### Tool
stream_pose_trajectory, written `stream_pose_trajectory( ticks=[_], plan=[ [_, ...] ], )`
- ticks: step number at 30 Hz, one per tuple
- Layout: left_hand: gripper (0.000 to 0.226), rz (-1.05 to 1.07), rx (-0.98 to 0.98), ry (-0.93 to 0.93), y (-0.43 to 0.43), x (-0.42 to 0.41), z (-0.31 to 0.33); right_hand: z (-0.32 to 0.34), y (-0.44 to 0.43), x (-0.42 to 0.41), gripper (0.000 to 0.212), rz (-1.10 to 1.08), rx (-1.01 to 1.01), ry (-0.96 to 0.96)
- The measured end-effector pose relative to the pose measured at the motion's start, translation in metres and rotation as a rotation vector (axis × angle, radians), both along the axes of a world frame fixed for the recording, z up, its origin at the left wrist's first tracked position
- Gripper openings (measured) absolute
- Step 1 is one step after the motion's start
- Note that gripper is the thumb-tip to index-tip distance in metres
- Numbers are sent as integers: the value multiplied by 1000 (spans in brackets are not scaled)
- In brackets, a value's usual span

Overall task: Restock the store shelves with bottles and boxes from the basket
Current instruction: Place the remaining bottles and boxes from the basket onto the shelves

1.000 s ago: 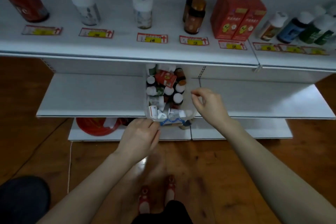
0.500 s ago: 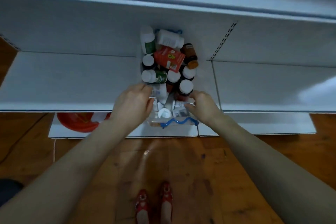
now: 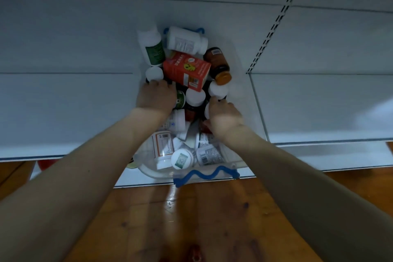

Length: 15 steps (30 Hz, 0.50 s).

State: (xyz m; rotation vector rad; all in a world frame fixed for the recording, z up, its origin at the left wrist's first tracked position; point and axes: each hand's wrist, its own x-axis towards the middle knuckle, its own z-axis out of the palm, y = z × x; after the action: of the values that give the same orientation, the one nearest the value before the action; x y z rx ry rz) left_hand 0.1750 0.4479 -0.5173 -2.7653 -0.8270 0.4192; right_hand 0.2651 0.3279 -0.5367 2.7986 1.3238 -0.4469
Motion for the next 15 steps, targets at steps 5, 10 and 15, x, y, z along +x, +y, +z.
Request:
stream_pose_trajectory(
  ticks=[5, 10, 15],
  plan=[
    [41, 7, -41, 16, -2, -3, 13, 6, -2, 2, 32, 14, 20, -5],
    [47, -82, 10, -260, -12, -29, 27, 34, -17, -5, 33, 46, 119, 13],
    [63, 31, -172, -405, -44, -60, 45, 76, -39, -21, 40, 21, 192, 81]
  ],
)
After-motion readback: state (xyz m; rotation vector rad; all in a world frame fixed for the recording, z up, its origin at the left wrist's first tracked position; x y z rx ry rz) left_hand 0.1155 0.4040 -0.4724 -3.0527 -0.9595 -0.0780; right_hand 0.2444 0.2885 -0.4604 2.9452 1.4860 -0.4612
